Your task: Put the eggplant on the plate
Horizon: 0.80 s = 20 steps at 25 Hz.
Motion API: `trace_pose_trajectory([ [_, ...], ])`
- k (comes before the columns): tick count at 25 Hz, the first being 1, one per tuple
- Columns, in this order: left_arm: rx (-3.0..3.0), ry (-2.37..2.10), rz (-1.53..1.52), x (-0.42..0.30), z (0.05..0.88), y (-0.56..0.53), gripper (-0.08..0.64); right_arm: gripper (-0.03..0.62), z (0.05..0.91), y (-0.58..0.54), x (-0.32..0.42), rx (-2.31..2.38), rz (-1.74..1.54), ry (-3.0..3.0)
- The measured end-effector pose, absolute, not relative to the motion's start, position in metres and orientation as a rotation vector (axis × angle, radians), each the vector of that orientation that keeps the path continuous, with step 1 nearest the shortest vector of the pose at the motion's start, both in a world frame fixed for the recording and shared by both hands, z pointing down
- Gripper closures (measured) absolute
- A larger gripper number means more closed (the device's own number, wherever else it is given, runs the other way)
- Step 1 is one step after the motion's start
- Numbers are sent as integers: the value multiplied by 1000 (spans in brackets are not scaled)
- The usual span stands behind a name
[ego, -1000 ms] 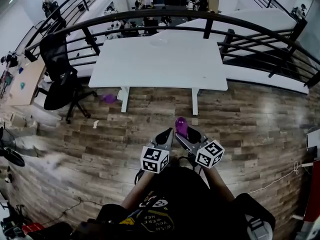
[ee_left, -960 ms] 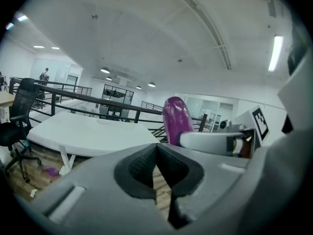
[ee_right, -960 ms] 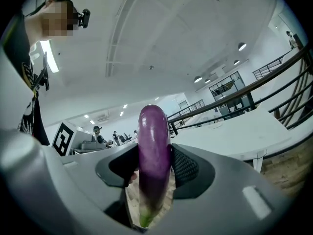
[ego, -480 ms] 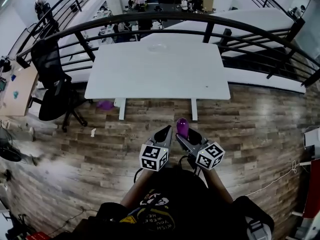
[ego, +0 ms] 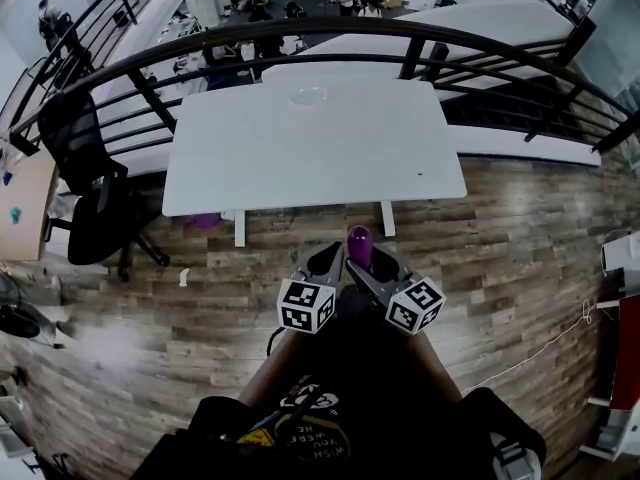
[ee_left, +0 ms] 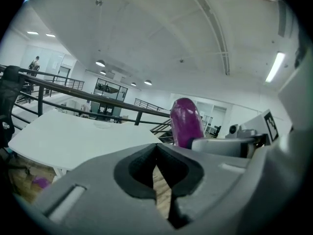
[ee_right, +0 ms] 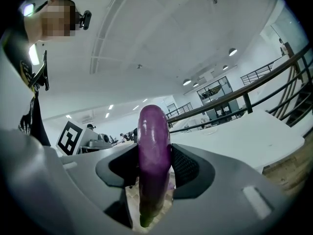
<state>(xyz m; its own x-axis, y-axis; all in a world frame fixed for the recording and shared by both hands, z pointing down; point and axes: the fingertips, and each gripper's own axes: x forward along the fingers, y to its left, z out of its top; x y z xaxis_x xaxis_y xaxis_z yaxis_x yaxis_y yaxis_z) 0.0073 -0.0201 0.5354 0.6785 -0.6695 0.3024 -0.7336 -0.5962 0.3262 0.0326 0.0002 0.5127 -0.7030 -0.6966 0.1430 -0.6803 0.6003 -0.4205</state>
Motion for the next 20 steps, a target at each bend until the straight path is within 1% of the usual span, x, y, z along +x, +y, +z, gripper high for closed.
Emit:
trace_pose_trajectory([
  [5,2436,-1086,210,0,542,-35,555,377,524,-20,21,-1180,-779,2786],
  [9,2412,-1115,190,-9,543,-63,555,377,522,-53,22,-1182,-759,2799],
  [20,2478,-1180,209,18,518,-178,555,377,503,-167,64,-1140,-692,2783],
])
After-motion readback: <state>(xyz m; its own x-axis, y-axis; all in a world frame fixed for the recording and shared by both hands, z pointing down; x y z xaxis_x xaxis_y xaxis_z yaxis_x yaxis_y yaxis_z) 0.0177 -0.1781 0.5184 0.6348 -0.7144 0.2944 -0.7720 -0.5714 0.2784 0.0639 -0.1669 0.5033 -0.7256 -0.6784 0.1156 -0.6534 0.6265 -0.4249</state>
